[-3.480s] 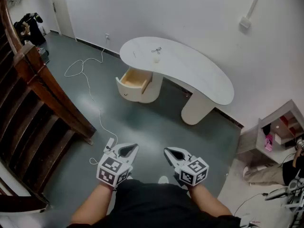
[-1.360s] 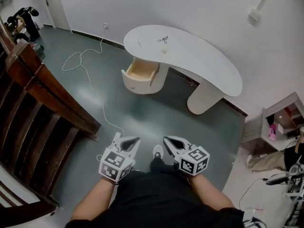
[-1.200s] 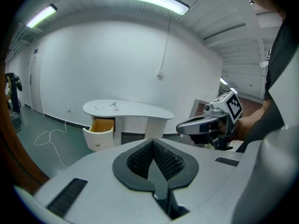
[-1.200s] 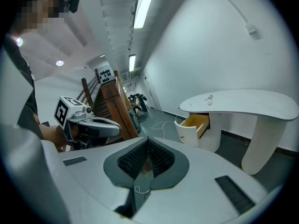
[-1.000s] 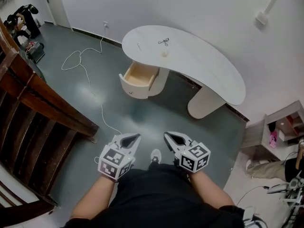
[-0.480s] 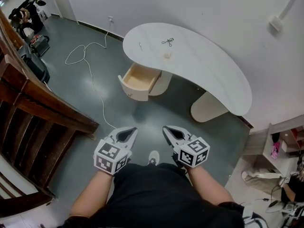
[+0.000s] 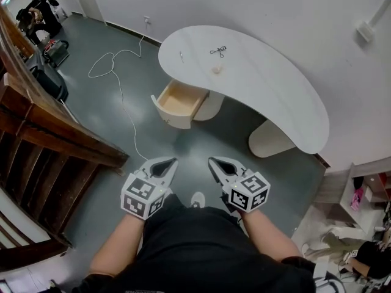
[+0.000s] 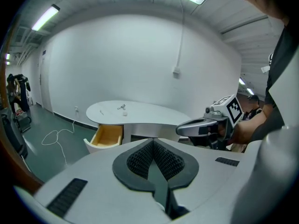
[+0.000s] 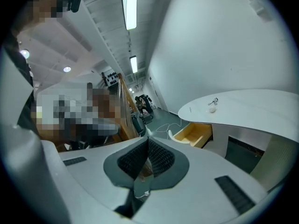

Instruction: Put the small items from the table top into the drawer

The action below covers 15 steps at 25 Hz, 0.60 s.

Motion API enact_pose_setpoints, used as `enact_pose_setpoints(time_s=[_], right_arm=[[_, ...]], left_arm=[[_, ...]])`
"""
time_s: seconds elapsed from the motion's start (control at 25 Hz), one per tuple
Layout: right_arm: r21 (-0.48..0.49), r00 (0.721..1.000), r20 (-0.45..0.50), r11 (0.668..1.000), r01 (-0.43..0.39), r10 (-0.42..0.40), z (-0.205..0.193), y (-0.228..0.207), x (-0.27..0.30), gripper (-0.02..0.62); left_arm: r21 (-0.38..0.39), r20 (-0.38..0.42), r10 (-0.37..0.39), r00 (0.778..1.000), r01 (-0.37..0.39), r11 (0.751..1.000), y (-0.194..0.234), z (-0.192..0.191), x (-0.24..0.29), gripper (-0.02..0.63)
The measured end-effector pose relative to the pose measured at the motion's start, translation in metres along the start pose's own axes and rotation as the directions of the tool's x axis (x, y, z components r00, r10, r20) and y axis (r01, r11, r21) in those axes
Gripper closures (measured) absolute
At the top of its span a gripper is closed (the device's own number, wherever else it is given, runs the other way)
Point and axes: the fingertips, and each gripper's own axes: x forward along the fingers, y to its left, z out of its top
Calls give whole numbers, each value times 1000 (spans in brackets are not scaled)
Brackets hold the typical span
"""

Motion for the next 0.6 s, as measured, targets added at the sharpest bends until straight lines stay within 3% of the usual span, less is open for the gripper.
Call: enact_pose_setpoints(time_s=[0.36, 0.6], right_arm=[[11, 1000, -4, 1000, 27, -27, 0, -26, 11, 597], [1, 998, 0, 998, 60, -60, 14, -44, 24, 597]], left_arm=[[-5, -36, -38, 999, 38, 999, 13, -4, 22, 591], [-2, -12, -50, 999, 50, 999, 40, 17, 42, 591]])
